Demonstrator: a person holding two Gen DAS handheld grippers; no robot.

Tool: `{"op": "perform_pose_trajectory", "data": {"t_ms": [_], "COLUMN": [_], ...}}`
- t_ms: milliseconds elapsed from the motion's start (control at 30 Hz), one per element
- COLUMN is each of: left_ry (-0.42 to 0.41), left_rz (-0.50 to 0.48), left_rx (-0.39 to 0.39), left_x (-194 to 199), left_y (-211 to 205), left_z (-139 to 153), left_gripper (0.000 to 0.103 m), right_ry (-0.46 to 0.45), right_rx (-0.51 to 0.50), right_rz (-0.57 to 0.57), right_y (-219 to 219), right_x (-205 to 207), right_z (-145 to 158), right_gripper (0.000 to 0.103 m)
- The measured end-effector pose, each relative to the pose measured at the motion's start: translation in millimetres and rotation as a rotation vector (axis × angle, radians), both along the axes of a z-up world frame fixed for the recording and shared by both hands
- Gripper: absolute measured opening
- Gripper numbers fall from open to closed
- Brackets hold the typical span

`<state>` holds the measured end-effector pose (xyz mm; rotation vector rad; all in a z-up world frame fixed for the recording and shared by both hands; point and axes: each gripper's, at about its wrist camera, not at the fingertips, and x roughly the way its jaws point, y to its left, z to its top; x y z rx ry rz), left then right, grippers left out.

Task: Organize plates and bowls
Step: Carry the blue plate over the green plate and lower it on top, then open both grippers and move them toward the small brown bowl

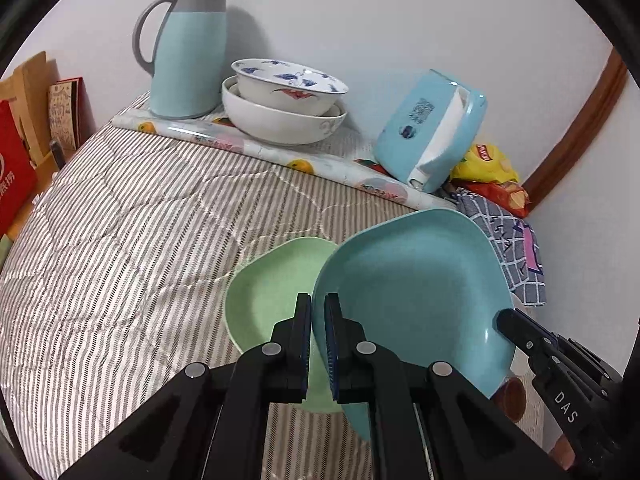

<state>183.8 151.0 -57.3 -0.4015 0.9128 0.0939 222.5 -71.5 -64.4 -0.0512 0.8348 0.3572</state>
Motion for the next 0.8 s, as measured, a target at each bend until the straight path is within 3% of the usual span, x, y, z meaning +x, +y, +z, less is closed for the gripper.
{"op": "perform_pose_trajectory", "data": {"t_ms": [367,800], "left_ry": [0.060,0.080], "left_rz": [0.019,0.040], "left_rx": [0.002,0.006], "left_x": [17,30], "left_y": [20,33], "left_z": [-33,-50], "left_gripper": [0.007,0.007], "right_ry": [0.081,0.081], "right_rx": [-0.020,-0.107], "right_rz": [0.053,0.120], "right_y": [34,63], "right_x": [32,58], "right_z": [-41,-59], "right_gripper": [0.003,0.009]}}
